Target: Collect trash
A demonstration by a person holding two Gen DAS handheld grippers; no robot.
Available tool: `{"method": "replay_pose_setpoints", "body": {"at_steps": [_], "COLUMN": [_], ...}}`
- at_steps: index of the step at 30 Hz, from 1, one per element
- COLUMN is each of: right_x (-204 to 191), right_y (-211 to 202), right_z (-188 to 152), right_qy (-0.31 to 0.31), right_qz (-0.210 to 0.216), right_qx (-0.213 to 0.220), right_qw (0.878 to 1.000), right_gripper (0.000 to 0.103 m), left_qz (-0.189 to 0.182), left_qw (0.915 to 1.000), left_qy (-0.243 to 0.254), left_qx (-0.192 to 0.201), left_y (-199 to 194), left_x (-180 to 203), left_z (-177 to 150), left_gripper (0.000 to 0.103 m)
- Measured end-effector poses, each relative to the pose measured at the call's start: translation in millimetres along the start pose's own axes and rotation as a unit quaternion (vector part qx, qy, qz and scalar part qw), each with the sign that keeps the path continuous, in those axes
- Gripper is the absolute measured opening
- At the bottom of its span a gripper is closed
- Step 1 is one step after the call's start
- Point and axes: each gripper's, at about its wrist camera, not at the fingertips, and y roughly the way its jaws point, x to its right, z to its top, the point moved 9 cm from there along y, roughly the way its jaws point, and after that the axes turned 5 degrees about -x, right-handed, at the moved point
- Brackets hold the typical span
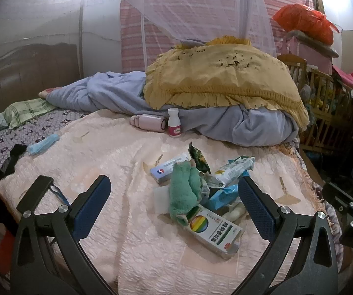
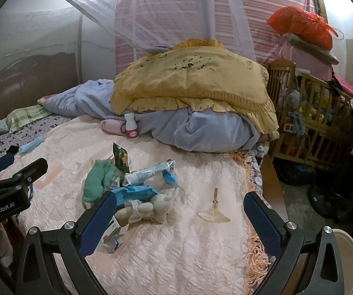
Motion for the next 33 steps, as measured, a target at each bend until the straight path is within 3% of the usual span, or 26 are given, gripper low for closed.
{"method": "replay_pose_setpoints", "body": {"at_steps": [33], "right_x": [8.1], "right_y": [13.3], "right_z": [-13.4], "right_qy": [0.005], "right_qz": [0.010], "right_qx": [-0.021], "right_qw": [1.000], "right_gripper": [0.102], "left_qz": [0.002], "left_qw": [0.9998], "left_qy": [0.001], "left_qx": [-0.018], "left_y": [9.3], "left_x": [2.2], "left_z": [-8.4], "left_gripper": [0.103]}}
